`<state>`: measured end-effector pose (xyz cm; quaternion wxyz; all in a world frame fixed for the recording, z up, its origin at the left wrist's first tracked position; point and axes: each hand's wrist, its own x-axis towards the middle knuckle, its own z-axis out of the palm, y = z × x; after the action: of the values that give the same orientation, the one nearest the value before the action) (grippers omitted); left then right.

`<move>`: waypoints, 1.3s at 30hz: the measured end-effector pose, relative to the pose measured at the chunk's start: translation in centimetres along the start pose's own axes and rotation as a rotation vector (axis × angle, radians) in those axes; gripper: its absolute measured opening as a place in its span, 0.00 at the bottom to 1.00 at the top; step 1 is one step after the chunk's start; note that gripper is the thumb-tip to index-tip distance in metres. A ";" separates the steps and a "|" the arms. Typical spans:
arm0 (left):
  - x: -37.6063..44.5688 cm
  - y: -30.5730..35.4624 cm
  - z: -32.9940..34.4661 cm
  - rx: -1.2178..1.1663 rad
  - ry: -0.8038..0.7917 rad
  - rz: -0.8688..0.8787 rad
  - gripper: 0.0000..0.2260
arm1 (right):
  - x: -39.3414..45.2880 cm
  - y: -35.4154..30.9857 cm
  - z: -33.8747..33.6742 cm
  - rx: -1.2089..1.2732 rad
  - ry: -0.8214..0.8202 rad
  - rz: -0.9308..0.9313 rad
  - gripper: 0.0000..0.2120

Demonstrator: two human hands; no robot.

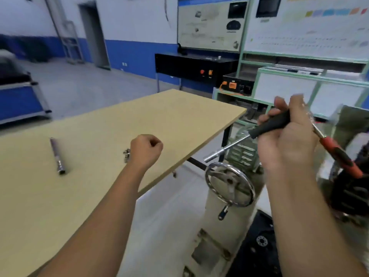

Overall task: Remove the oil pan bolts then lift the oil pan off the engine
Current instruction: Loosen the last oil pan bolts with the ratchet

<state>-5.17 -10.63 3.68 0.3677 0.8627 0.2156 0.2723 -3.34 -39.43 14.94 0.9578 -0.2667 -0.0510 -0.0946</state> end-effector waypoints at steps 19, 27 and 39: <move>-4.1 -5.3 -1.7 -0.295 0.283 -0.198 0.11 | -3.3 3.1 -2.6 0.006 -0.021 0.254 0.10; -11.3 14.0 4.7 -0.515 -0.496 0.682 0.04 | -3.0 -6.2 -2.6 -0.065 -0.093 0.012 0.10; -27.7 42.4 15.9 -0.541 -0.876 1.406 0.04 | -8.8 -35.8 -9.5 -0.361 0.185 -0.616 0.18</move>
<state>-8.87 -61.69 17.69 0.3563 0.7059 -0.5999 0.1218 -18.92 -73.13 23.47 0.8225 -0.3939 -0.0245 -0.4096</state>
